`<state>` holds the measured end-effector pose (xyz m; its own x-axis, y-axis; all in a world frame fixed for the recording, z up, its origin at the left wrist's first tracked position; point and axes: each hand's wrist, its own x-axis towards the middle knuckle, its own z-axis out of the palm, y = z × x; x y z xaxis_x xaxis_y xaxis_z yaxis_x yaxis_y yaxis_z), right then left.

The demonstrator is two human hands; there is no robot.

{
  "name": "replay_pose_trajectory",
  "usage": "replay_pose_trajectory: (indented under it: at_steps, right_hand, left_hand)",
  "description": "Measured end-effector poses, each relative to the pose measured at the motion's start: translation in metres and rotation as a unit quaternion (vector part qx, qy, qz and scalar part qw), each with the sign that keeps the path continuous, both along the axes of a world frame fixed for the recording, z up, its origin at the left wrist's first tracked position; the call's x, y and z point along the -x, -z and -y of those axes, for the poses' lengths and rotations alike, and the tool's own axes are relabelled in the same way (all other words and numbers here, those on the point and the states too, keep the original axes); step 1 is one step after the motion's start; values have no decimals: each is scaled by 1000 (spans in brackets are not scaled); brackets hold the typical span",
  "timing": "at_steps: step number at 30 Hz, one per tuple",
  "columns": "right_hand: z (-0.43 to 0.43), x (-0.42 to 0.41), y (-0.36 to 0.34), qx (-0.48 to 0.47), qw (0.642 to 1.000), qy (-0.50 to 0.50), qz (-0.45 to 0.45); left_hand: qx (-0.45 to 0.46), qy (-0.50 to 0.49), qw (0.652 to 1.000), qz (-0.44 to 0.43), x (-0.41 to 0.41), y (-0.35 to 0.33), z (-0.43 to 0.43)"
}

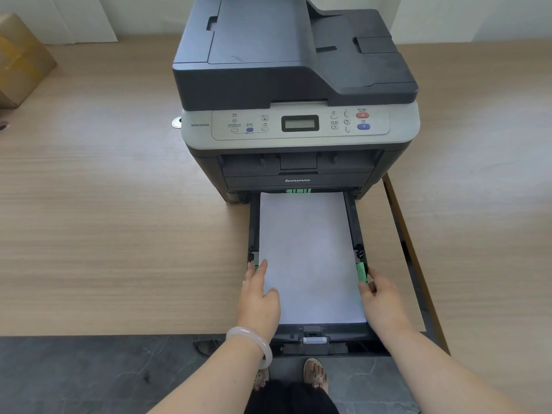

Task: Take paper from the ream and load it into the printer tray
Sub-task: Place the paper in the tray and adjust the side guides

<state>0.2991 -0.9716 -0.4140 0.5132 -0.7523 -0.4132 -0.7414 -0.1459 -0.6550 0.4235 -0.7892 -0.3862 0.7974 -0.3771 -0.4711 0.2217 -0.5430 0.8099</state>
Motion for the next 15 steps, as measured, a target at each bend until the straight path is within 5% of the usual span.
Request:
replay_pose_trajectory:
  at_steps: [15]
  right_hand:
    - [2,-1,4,7,1000,9,10]
  left_hand:
    - [0,-30,999,-15,-9,1,3]
